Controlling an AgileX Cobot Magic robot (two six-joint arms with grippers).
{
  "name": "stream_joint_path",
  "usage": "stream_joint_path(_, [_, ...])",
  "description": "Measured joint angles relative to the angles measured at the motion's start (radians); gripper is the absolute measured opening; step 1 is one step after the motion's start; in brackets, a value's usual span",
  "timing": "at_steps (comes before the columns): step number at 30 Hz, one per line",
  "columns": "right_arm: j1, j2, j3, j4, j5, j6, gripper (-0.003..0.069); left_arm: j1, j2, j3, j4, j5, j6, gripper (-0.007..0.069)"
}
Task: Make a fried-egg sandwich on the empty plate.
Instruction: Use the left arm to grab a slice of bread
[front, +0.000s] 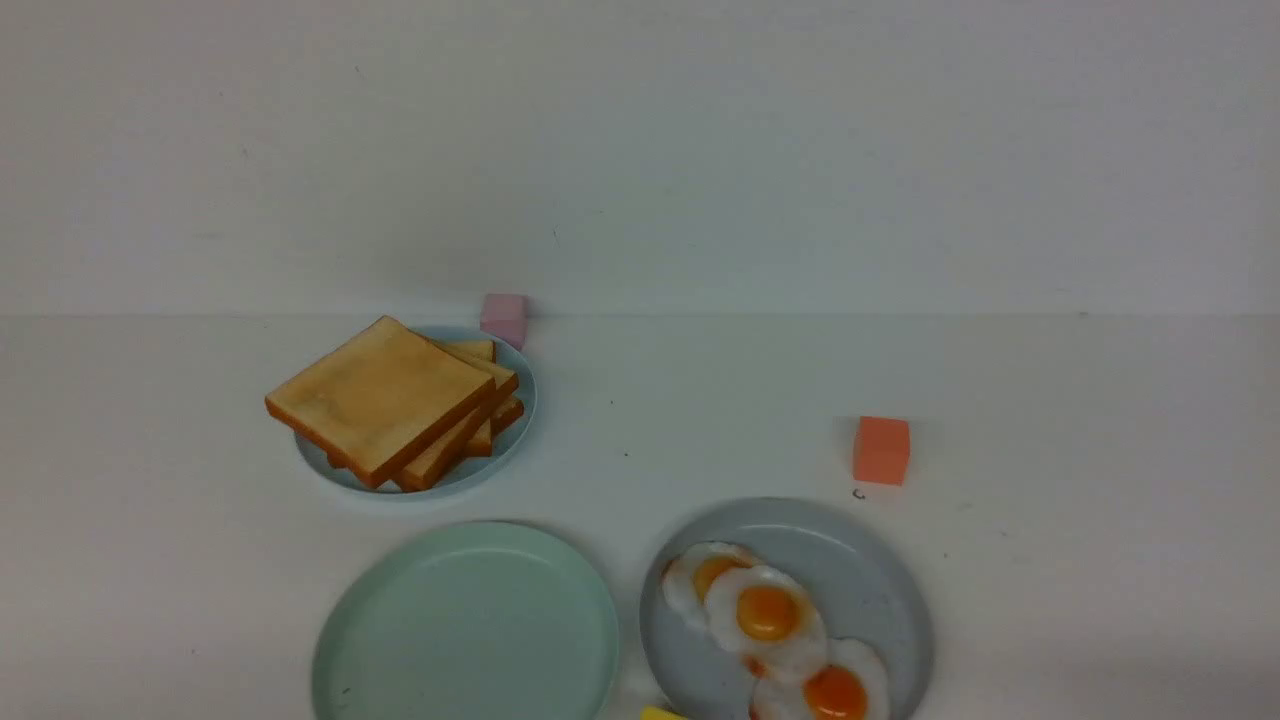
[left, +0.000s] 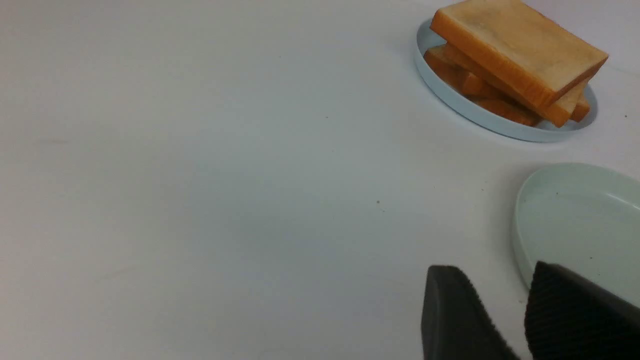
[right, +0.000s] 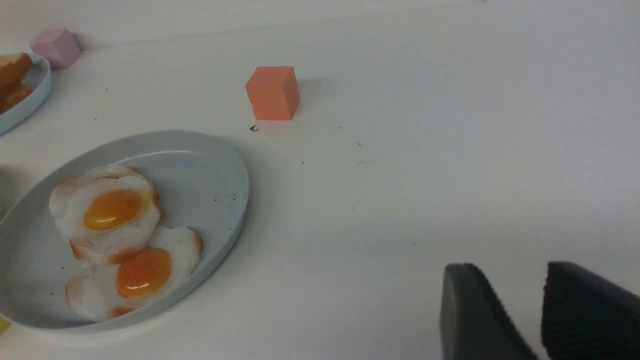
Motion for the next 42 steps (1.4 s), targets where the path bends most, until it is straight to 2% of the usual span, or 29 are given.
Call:
stream_joint_path(22, [0.0,0.0,0.0,-0.001,0.0,0.0,0.0241,0.0,0.0,0.0,0.0,0.0,0.0,0.0238])
stream_joint_path(42, [0.0,0.0,0.003,-0.13,-0.017,0.0,0.0241,0.0,0.0,0.0,0.013,-0.001,-0.002,0.0238])
